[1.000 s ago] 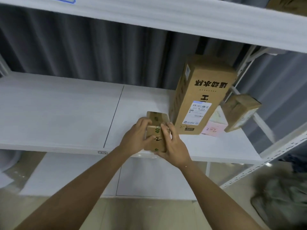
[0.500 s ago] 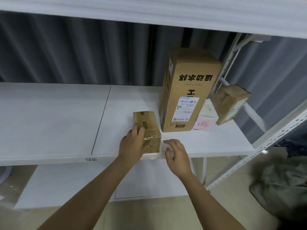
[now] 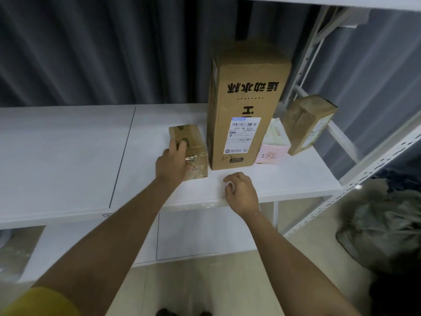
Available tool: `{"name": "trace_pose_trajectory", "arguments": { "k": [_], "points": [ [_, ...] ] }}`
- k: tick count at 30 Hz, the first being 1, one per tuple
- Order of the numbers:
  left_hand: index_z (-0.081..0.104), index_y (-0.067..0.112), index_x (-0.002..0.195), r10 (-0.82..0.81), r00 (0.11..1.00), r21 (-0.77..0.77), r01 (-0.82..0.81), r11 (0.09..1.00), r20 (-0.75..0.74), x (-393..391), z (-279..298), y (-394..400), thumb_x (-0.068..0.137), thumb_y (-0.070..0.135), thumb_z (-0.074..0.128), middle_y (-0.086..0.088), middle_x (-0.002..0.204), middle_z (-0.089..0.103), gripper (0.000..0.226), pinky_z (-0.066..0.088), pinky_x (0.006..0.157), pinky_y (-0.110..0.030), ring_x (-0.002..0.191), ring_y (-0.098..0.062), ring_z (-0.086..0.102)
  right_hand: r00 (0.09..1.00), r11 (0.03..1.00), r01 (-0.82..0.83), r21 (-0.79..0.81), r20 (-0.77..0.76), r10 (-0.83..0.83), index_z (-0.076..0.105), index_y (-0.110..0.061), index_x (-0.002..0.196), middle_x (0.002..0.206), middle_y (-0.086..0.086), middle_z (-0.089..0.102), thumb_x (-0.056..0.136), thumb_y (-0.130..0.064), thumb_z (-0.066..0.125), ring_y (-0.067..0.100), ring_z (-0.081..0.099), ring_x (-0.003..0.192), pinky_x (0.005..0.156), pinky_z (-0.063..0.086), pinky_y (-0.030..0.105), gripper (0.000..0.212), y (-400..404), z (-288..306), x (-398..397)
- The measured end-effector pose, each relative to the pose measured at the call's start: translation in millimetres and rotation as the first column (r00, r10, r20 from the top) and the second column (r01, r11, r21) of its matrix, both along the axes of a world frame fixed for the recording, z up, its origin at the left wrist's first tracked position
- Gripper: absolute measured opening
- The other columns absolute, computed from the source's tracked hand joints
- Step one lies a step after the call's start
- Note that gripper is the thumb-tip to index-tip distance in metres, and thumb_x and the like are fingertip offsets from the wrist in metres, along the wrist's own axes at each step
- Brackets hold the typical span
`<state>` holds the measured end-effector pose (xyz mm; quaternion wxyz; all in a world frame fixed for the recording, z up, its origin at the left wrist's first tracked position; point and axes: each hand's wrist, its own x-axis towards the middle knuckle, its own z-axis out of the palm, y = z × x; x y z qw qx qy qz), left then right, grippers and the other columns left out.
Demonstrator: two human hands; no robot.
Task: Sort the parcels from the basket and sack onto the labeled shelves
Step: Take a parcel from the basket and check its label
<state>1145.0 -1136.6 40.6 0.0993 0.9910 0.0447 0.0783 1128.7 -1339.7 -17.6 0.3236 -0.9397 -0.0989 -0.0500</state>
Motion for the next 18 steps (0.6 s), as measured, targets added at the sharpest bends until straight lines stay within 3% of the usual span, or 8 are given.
{"name": "trace_pose_trajectory", "arguments": {
  "k": [5, 8, 11, 14, 16, 18],
  "points": [
    [0.04, 0.01, 0.124, -0.001, 1.0, 0.026, 0.002, 1.0, -0.022, 21.6, 5.9, 0.7, 0.085, 0.022, 0.068, -0.012, 0.126, 0.042, 0.05, 0.045, 0.068, -0.034, 0.093, -0.028, 0.057, 1.0, 0.996, 0.003, -0.091, -0.028, -0.005, 0.068, -0.006, 0.112, 0.116, 0.009, 0.06, 0.093, -0.006, 0.047, 0.027, 0.049, 0.116, 0.085, 0.041, 0.028, 0.028, -5.3, 5.4, 7.8],
    [0.04, 0.01, 0.127, 0.001, 1.0, -0.014, -0.002, 1.0, -0.029, 25.3, 6.4, 2.6, 0.085, 0.022, 0.069, -0.012, 0.13, 0.042, 0.053, 0.048, 0.074, -0.035, 0.099, -0.028, 0.057, 1.0, 0.989, -0.015, -0.146, -0.017, 0.012, 0.068, -0.006, 0.113, 0.115, 0.01, 0.061, 0.093, -0.007, 0.046, 0.028, 0.049, 0.117, 0.086, 0.044, 0.031, 0.029, -3.4, 11.8, 9.3],
    [0.034, 0.01, 0.139, -0.01, 1.0, -0.239, 0.006, 0.971, -0.018, 12.8, -2.6, 9.0, 0.085, 0.025, 0.069, -0.01, 0.146, 0.03, 0.067, 0.049, 0.089, -0.043, 0.12, -0.031, 0.047, 0.998, 0.987, -0.058, -0.147, 0.005, 0.059, 0.068, -0.005, 0.113, 0.114, 0.011, 0.062, 0.093, -0.006, 0.047, 0.029, 0.051, 0.115, 0.084, 0.043, 0.03, 0.029, 6.9, 16.5, 3.0],
    [0.023, 0.01, 0.149, 0.072, 0.992, -0.453, -0.018, 0.891, 0.102, -30.2, -16.7, 24.5, 0.091, 0.029, 0.063, -0.011, 0.154, 0.019, 0.072, 0.044, 0.099, -0.044, 0.133, -0.03, 0.037, 0.986, 0.979, -0.157, -0.134, 0.027, 0.162, 0.068, -0.004, 0.11, 0.107, 0.013, 0.064, 0.092, -0.005, 0.049, 0.031, 0.055, 0.106, 0.078, 0.041, 0.029, 0.027, 32.0, 18.9, -14.2],
    [0.031, 0.011, 0.146, 0.154, 0.98, -0.53, -0.065, 0.845, 0.125, -74.7, -31.0, 46.5, 0.094, 0.023, 0.058, -0.011, 0.147, 0.033, 0.059, 0.044, 0.098, -0.04, 0.128, -0.027, 0.044, 0.969, 0.962, -0.243, -0.127, 0.02, 0.247, 0.068, -0.004, 0.109, 0.103, 0.013, 0.065, 0.092, -0.006, 0.049, 0.03, 0.058, 0.097, 0.072, 0.039, 0.027, 0.026, 60.7, 20.9, -33.2],
    [0.042, 0.013, 0.139, 0.193, 0.978, -0.625, -0.103, 0.774, 0.078, -122.3, -45.0, 71.2, 0.095, 0.018, 0.055, -0.007, 0.124, 0.056, 0.046, 0.048, 0.093, -0.036, 0.111, -0.023, 0.057, 0.947, 0.942, -0.32, -0.102, 0.003, 0.322, 0.069, -0.006, 0.108, 0.1, 0.012, 0.066, 0.093, -0.007, 0.049, 0.028, 0.061, 0.089, 0.068, 0.039, 0.027, 0.025, 90.8, 20.9, -53.9]
  ]
}}
